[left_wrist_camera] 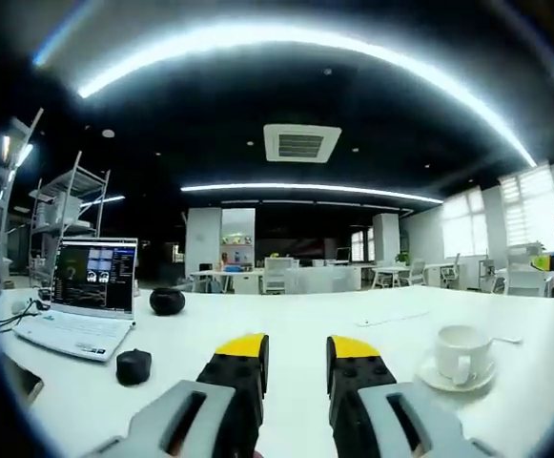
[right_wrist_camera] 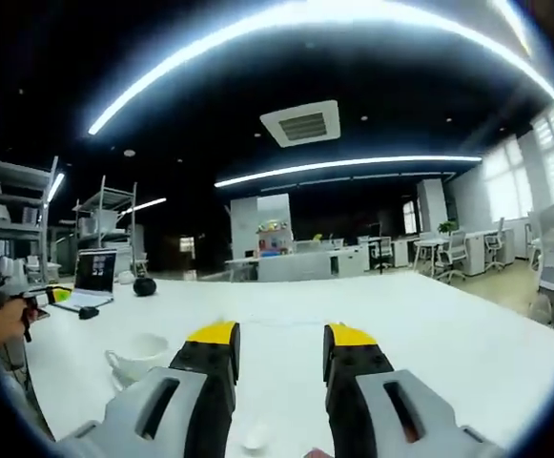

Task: Tidy tabletop coffee trays, cups and spoons，present forward

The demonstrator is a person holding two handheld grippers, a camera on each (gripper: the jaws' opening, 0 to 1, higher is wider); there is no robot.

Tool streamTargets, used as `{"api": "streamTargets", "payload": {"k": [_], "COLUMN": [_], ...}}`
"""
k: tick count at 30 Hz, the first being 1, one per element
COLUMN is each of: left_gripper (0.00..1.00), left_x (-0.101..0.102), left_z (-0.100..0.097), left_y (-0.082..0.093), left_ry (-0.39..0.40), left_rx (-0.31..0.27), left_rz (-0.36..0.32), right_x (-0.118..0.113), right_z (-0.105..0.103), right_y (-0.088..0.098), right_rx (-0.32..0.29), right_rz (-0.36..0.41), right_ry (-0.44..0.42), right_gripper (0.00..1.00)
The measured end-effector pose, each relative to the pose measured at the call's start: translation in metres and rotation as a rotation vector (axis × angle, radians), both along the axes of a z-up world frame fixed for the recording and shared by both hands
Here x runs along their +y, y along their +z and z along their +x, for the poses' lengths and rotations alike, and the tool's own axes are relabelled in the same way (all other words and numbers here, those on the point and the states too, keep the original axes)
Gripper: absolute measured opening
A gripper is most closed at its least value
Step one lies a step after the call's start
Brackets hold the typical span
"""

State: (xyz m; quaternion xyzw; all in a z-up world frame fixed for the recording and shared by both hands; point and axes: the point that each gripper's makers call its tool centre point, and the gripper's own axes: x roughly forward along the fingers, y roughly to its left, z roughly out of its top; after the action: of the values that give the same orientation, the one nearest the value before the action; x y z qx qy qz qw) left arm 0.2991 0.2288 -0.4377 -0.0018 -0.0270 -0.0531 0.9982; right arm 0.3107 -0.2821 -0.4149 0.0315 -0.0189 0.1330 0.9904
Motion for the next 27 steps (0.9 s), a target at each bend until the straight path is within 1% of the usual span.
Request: {"api": "streamTargets", "payload": {"k": [2,4,8,11,13,16,18,23,25,27], "left_gripper": [0.27,0.27,0.27,0.28,0.29,0.29,0.29,0.29,0.29,0.3], "left_x": [-0.002,-0.002,-0.004,-0.005,-0.006,-0.003,-0.001,0.004,0.003,-0.006], "left_z": [-0.001,-0.001,-0.002,-0.003,-0.005,-0.006,-0.007,-0.009,-0.01,-0.011], "left_y": [-0.007,-0.01,-0.013,-0.013,-0.016,-0.018,-0.017,-0.007,-0.005,-0.01], "left_ry": [-0.006,-0.008,-0.013,-0.018,-0.019,-0.014,-0.009,-0.005,-0.025,-0.083], "left_rx": [0.027,0.032,0.044,0.043,0.058,0.061,0.059,0.041,0.044,0.068], "left_rz": [-0.007,-0.008,-0.01,-0.011,-0.006,-0.012,-0.015,-0.004,-0.01,0.004], "right_x": [-0.003,-0.005,-0.006,-0.007,-0.007,-0.005,-0.005,-0.003,-0.004,-0.005], "right_z": [-0.002,-0.003,-0.004,-0.004,-0.005,-0.005,-0.004,-0.005,-0.006,-0.005], "right_y": [-0.005,-0.007,-0.01,-0.009,-0.007,-0.002,0.0,0.003,0.004,0.005], "right_rx": [0.015,0.02,0.033,0.032,0.031,0.022,0.017,0.012,0.018,0.033], "right_rz": [0.026,0.032,0.018,0.021,0.027,0.019,0.022,0.012,0.004,-0.005], "right_ry": [-0.001,0.0,-0.005,-0.007,-0.011,-0.008,-0.009,-0.007,-0.009,-0.006], "right_gripper": [0.36,0.36,0.36,0.36,0.36,0.36,0.36,0.36,0.36,0.37]}}
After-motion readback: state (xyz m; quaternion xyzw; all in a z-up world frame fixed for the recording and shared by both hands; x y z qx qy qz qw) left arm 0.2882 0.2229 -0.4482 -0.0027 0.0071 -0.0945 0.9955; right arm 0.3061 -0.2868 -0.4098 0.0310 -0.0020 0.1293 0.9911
